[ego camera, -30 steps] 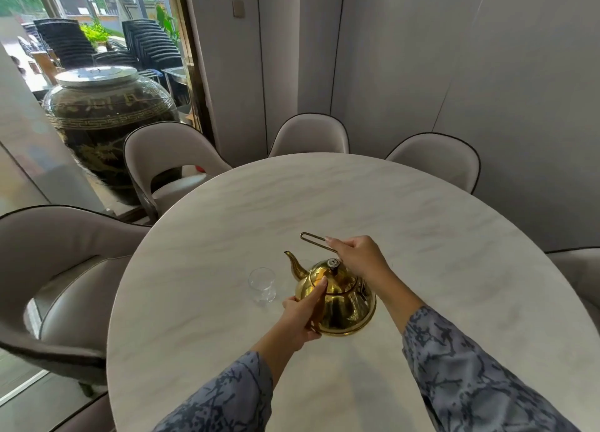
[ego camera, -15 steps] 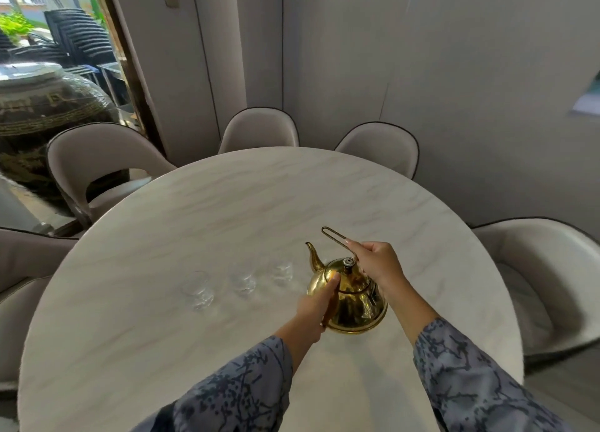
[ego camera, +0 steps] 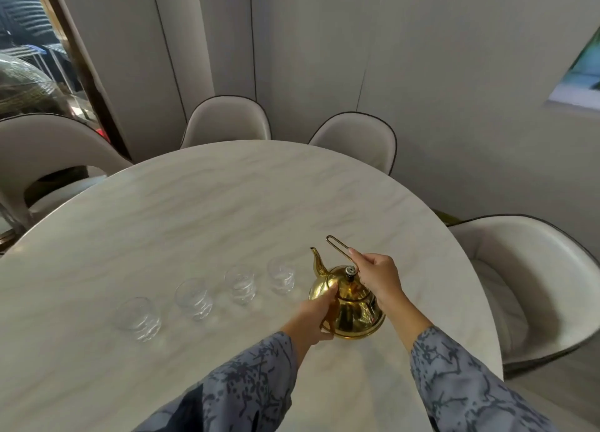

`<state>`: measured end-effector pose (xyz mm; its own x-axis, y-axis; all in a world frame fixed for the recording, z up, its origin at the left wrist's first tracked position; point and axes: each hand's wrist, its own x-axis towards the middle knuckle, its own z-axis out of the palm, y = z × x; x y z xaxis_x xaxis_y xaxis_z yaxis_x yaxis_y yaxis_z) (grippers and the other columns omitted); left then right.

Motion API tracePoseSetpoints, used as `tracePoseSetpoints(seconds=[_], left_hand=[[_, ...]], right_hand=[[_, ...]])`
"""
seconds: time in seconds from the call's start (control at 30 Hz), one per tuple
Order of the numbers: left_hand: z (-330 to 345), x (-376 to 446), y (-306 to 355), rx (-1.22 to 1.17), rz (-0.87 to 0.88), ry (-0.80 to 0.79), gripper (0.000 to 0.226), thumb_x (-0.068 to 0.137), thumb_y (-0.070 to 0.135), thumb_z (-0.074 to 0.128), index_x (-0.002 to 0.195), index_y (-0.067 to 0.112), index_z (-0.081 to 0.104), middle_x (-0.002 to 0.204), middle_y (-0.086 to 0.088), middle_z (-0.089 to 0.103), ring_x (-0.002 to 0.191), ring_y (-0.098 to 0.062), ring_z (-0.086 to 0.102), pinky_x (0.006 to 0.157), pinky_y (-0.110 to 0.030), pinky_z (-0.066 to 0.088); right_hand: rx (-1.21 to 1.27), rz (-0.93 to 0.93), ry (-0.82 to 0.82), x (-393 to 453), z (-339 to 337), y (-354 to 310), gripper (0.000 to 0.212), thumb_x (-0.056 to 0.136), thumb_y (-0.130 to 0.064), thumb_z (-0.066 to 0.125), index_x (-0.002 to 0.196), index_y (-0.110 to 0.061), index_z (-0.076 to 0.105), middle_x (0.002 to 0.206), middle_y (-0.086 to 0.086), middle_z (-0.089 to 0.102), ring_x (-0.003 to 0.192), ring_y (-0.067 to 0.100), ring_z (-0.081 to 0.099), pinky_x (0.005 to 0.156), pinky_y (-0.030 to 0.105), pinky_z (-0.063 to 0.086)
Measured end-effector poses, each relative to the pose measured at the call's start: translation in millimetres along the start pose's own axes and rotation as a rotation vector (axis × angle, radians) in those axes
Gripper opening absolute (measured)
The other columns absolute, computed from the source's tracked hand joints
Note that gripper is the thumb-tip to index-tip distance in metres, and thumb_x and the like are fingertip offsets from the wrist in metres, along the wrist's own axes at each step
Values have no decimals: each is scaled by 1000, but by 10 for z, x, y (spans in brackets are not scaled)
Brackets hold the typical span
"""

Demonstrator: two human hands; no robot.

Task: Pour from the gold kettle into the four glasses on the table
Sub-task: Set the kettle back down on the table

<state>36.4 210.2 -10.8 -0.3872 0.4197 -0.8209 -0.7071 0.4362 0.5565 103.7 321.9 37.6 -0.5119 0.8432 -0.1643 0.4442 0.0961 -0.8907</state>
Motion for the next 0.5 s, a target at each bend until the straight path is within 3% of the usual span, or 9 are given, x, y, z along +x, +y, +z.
tracePoseSetpoints(seconds=[0.17,0.3,0.5], left_hand=[[137,266,111,8,12,-16,64,82,51,74,124,8,52,115,-8,58,109,-29,59,98,-47,57],[226,348,141,-1,18,-11,53,85,49,73,113,12,49,110,-6,57,104,-27,57,98,-45,56],[327,586,51,-34,32,-5,55,81,47,77,114,13,49,111,-8,60,101,-26,60,92,-44,59]], right_hand=[[-16,1,12,351,-11,127,49,89,-45,66,58,-8,54,48,1,42,51,17,41,55,31,39],[-22,3,6,490,-36,165,50,88,-46,68,57,-8,55,46,-1,42,49,16,40,55,30,38],[-17,16,4,609,-71,275,52,87,-44,69,50,-11,53,43,-2,43,49,17,42,55,31,39]])
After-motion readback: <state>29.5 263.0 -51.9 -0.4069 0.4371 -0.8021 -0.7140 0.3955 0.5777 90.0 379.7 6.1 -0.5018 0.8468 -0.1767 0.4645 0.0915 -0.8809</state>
